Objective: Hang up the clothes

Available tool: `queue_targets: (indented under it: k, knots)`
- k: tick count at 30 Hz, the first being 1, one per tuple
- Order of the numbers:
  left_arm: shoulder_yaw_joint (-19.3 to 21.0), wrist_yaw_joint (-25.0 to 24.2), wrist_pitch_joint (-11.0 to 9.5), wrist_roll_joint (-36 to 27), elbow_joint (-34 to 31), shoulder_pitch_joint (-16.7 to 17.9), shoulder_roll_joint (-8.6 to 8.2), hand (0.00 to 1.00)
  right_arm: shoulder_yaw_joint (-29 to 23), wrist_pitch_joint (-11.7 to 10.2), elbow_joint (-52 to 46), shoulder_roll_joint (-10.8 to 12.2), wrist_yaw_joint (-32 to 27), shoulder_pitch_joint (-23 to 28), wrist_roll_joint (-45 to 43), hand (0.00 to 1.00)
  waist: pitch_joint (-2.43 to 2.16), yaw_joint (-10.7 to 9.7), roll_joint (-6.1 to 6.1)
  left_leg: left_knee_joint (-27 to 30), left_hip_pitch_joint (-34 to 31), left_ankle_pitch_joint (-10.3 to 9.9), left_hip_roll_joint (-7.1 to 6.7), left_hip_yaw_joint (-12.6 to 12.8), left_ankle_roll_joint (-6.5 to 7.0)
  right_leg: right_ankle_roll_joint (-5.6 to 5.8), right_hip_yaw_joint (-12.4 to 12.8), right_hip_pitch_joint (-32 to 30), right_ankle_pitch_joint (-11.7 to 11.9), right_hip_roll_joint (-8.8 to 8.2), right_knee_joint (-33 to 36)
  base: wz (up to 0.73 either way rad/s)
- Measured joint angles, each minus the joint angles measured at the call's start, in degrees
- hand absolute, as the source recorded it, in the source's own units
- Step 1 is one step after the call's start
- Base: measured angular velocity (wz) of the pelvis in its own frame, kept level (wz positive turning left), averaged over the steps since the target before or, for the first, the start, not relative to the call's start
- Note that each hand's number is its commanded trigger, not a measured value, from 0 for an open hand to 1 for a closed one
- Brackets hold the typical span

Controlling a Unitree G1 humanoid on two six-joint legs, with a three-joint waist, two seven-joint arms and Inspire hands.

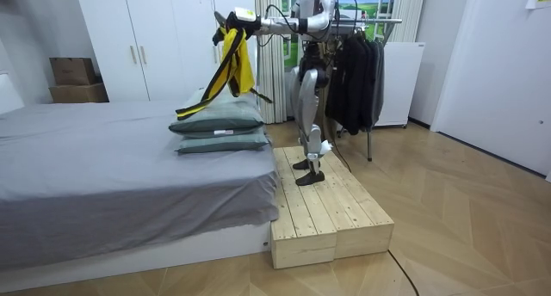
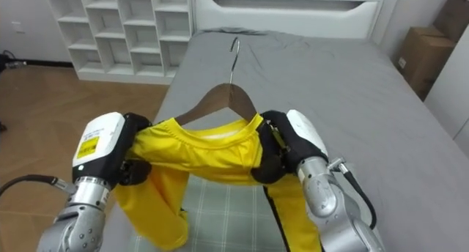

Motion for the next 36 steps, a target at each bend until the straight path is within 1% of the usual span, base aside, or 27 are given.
queue_targets:
  k: [4,8,11,16,18,20,32,33,34,35,36]
  knots:
    - [0.22,0.00,0.00,-2.01,-0.01,0.00,-1.00,1.00,-0.25,0.15,0.51,0.10,-2.30,0.00,-0.13,1.00,0.04,0.09,0.08,0.01,0.04,0.00,0.00,0.07,0.00,0.00,0.02,0.06,0.00,0.01,0.00,0.00]
    - [0.17,0.00,-0.01,-2.42,-0.02,-0.01,-1.27,1.00,-0.34,0.27,1.51,0.06,-3.16,0.00,-0.58,1.00,0.11,0.10,0.32,-0.05,0.06,0.00,-0.01,0.11,0.01,0.00,0.03,0.02,0.00,0.01,0.00,0.00]
    - [0.17,0.00,-0.02,-2.42,-0.02,-0.28,-1.31,1.00,-0.28,0.89,1.97,-0.06,-3.13,0.00,-2.20,1.00,0.16,0.10,0.43,-0.17,0.05,0.00,0.01,0.12,0.00,0.00,0.03,-0.06,0.00,0.01,-0.01,0.00]
    - [0.29,0.00,-0.02,-2.98,-0.01,-0.96,-1.21,1.00,-0.21,0.75,1.97,-0.34,-2.96,0.00,-2.74,1.00,0.15,0.10,0.52,-0.38,0.11,0.00,0.02,0.15,0.00,0.01,0.02,-0.11,-0.01,0.00,-0.04,0.00]
    - [0.45,0.00,-0.01,-3.23,-0.01,-1.35,-1.01,1.00,-0.22,0.32,1.97,-0.38,-2.89,0.00,-2.68,1.00,0.15,0.09,0.52,-0.43,0.14,0.00,0.02,0.20,0.00,0.03,0.04,-0.12,-0.02,-0.02,-0.06,0.00]
    - [0.39,0.00,-0.02,-4.19,-0.01,-1.41,-0.43,1.00,-0.21,-0.25,1.96,-0.43,-2.83,0.00,-2.67,1.00,0.15,0.10,0.52,-0.60,0.29,0.00,0.02,0.33,0.00,0.03,0.17,-0.09,-0.02,-0.02,-0.06,0.00]
    - [0.37,-0.01,-0.02,-4.33,-0.01,-1.41,-0.39,1.00,-0.22,-0.27,1.96,-0.49,-2.72,0.01,-2.67,1.00,0.15,0.07,0.51,-1.00,0.66,0.01,0.03,0.67,0.00,0.10,0.51,-0.02,-0.06,-0.04,-0.07,0.00]
    - [0.37,-0.01,-0.02,-4.33,-0.01,-1.41,-0.39,0.57,-0.22,-0.27,1.96,-0.49,-2.72,0.01,-2.67,1.00,0.15,0.08,0.51,-1.00,0.66,0.01,0.03,0.69,0.00,0.10,0.51,-0.02,-0.06,-0.04,-0.07,0.00]
    - [0.37,-0.01,-0.02,-4.33,-0.01,-1.41,-0.39,0.39,-0.22,-0.28,1.96,-0.49,-2.72,0.01,-2.67,1.00,0.15,0.09,0.51,-1.00,0.66,0.01,0.04,0.75,0.00,0.11,0.53,-0.02,-0.07,-0.04,-0.08,0.00]
    - [0.37,-0.02,-0.02,-4.33,-0.01,-1.41,-0.39,0.00,-0.22,-0.29,1.96,-0.50,-2.71,0.01,-2.67,1.00,0.15,0.10,0.51,-1.00,0.66,0.01,0.05,0.85,0.00,0.12,0.57,-0.05,-0.07,-0.04,-0.08,-0.03]
    - [0.37,-0.04,-0.02,-4.34,-0.01,-1.41,-0.39,0.00,-0.23,-0.30,1.95,-0.50,-2.70,0.01,-2.67,1.00,0.15,0.06,0.51,-1.00,0.66,0.01,0.06,0.87,0.00,0.12,0.61,-0.10,-0.07,-0.04,-0.08,-0.03]
